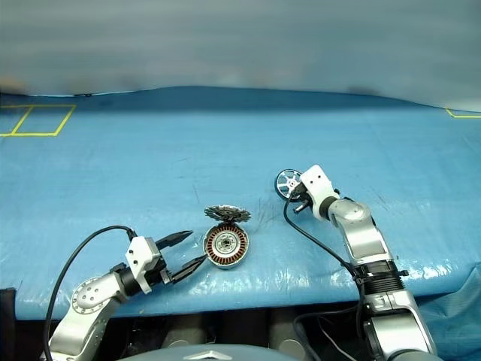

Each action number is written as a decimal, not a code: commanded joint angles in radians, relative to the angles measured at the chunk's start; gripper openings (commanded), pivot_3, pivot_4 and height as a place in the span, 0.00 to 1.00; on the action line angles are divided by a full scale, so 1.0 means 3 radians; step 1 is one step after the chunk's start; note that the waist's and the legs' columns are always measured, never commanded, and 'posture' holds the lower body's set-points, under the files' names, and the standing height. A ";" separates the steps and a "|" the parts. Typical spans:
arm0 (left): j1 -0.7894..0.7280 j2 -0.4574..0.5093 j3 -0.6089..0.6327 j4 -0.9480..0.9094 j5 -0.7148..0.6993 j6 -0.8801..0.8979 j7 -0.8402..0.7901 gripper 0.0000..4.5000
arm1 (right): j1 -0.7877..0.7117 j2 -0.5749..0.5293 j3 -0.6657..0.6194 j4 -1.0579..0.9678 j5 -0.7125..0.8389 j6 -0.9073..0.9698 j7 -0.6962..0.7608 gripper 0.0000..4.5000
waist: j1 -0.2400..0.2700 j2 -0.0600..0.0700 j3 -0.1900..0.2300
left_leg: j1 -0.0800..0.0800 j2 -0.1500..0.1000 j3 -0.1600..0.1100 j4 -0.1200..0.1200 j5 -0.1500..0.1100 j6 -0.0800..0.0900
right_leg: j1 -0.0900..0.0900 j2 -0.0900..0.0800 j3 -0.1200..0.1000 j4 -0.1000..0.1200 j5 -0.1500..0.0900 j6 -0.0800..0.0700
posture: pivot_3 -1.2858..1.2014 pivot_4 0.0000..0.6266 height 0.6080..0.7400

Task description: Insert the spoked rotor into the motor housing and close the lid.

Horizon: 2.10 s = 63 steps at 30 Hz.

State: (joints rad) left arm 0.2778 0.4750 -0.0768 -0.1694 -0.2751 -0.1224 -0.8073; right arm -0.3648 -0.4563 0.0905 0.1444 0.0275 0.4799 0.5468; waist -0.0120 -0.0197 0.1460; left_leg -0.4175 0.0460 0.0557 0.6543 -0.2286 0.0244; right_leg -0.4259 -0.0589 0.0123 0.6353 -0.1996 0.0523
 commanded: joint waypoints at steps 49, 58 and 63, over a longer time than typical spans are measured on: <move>-0.0383 0.0060 0.0047 0.0714 -0.0416 -0.0602 -0.0790 0.82 | 0.1850 -0.0435 -0.0465 -0.2039 0.1214 -0.0192 0.0675 0.00 | 0.0007 0.0025 -0.0013 | 0.0003 0.0001 -0.0018 0.0003 -0.0002 0.0000 | -0.0009 -0.0006 -0.0005 -0.0004 -0.0007 0.0012 | 0.52 0.24 1.00; -0.0351 0.0152 0.0076 0.0429 -0.0379 -0.0385 -0.0791 0.82 | 0.1878 -0.0546 -0.0377 -0.2182 0.1283 -0.0221 0.0848 0.00 | 0.0010 0.0023 -0.0012 | 0.0000 0.0000 -0.0018 0.0003 -0.0003 0.0002 | -0.0007 -0.0007 -0.0005 -0.0014 -0.0007 0.0012 | 0.52 0.24 1.00; -0.0352 0.0136 0.0028 0.0450 -0.0307 -0.0326 -0.0794 0.82 | 0.1832 -0.0569 -0.0155 -0.2235 0.1223 -0.0234 0.0908 0.00 | 0.0005 0.0023 -0.0011 | 0.0001 0.0001 -0.0018 0.0003 -0.0003 0.0002 | -0.0007 -0.0005 -0.0006 -0.0014 -0.0007 0.0012 | 0.52 0.24 1.00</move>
State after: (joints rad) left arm 0.1709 0.5147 -0.0640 -0.0060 -0.3691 -0.2219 -1.0426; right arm 0.1999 -0.6219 0.0343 -0.4820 0.3947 0.4247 0.8088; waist -0.0105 -0.0129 0.1426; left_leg -0.4173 0.0462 0.0502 0.6552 -0.2297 0.0248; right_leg -0.4281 -0.0604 0.0104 0.6311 -0.2018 0.0560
